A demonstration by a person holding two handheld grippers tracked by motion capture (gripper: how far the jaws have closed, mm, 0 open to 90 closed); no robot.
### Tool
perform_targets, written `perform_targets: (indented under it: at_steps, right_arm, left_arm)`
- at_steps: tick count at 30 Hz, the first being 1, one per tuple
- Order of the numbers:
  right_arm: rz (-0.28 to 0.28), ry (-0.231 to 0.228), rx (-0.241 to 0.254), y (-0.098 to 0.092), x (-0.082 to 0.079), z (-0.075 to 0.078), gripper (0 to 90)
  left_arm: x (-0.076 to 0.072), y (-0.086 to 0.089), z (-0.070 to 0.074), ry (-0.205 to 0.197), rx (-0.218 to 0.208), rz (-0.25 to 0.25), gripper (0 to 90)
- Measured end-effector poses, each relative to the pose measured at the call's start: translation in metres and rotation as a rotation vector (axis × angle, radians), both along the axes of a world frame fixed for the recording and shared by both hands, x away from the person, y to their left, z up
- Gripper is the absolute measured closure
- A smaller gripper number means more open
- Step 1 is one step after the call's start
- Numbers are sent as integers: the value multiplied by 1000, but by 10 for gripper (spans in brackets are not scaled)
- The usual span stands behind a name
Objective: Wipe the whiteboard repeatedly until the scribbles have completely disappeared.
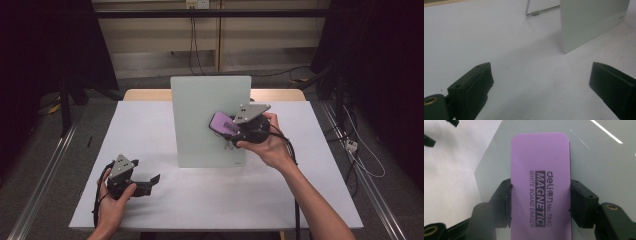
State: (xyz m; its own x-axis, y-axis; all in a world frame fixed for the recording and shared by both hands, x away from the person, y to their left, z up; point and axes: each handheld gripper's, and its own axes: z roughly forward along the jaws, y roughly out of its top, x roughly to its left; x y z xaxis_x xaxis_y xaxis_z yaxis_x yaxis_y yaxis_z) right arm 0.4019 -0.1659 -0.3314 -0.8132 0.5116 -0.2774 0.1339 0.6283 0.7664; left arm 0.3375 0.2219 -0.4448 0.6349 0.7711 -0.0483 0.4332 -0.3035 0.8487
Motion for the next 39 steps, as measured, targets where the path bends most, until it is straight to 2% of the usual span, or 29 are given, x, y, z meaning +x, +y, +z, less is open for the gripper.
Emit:
perform_targets:
  at_steps: [6,10,13,26,39]
  right_arm:
    - [-25,-36,22,-4,5,17,422]
    - [-48,-66,54,-7,10,30,421]
    - [-53,-72,50,-6,9,30,422]
    - [-20,-46,26,5,2,7,422]
    - [35,26,-17,18,-4,-20,422]
  left_arm:
    - [0,1,1,-3,7,-4,50]
    - [0,1,1,1,8,-1,49]
    - [0,1,1,-3,8,-3,49]
    - [0,1,1,-4,9,-6,50]
    - [-1,1,1,-3,11,-5,49]
